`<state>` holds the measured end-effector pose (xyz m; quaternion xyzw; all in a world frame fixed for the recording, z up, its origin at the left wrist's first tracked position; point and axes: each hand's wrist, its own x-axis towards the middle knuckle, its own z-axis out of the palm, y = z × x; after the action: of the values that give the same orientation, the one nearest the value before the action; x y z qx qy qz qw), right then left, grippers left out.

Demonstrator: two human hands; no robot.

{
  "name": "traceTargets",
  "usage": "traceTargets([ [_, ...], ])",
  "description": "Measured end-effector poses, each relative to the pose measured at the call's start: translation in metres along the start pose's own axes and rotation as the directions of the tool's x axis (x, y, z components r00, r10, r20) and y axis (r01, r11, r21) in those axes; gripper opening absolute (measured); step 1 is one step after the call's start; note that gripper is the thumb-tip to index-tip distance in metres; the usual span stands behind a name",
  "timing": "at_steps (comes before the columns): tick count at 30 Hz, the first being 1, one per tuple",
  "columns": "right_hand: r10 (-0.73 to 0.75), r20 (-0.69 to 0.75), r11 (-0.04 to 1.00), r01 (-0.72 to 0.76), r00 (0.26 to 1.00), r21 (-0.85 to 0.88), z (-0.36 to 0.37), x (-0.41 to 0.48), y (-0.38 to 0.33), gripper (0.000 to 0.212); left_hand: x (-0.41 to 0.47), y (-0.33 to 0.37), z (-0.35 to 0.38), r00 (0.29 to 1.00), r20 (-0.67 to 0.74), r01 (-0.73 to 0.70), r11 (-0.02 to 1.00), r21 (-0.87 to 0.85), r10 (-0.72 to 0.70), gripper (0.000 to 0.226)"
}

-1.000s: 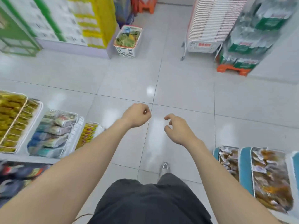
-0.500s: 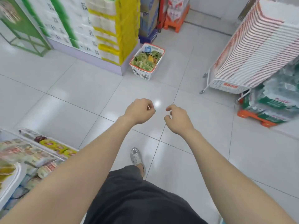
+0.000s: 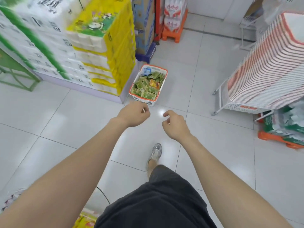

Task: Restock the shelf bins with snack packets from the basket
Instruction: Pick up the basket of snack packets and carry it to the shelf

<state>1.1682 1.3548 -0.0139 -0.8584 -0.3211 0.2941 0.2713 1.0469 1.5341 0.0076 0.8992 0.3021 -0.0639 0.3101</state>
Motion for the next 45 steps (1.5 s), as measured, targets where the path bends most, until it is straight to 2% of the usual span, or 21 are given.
traceTargets([
  [6,-0.011,0.090,0.996,0.003,0.996,0.091,-0.023,0.161,-0.045,0.033,0.143,-0.035,-0.076,0.997,-0.034,0.070,0.996,0.050,-0.068,0.018],
  [15,-0.005,0.117,0.998,0.012,0.993,-0.060,-0.053,0.379,-0.084,0.033,0.346,-0.077,-0.144,0.995,-0.032,0.092,0.995,0.032,-0.091,0.015],
  [21,0.072,0.090,0.988,-0.059,0.993,-0.143,-0.035,0.530,-0.080,0.034,0.501,-0.128,-0.168,0.994,-0.015,0.109,0.994,0.022,-0.109,0.020],
  [25,0.123,0.131,0.972,-0.093,0.984,-0.214,-0.018,0.612,-0.065,0.035,0.593,-0.160,-0.179,0.992,-0.002,0.123,0.992,0.021,-0.123,0.029],
  [31,0.185,0.214,0.932,-0.102,0.959,-0.349,0.019,0.741,-0.012,0.032,0.726,-0.213,-0.142,0.986,-0.068,0.152,0.988,-0.037,-0.154,0.034],
  [37,0.199,0.251,0.905,-0.080,0.947,-0.417,0.082,0.884,0.061,0.037,0.834,-0.292,-0.058,0.954,-0.172,0.217,0.962,-0.164,-0.244,0.036],
  [45,0.198,0.214,0.889,-0.083,0.956,-0.449,0.169,1.036,0.138,0.059,0.919,-0.380,0.060,0.897,-0.227,0.340,0.920,-0.197,-0.380,0.040],
])
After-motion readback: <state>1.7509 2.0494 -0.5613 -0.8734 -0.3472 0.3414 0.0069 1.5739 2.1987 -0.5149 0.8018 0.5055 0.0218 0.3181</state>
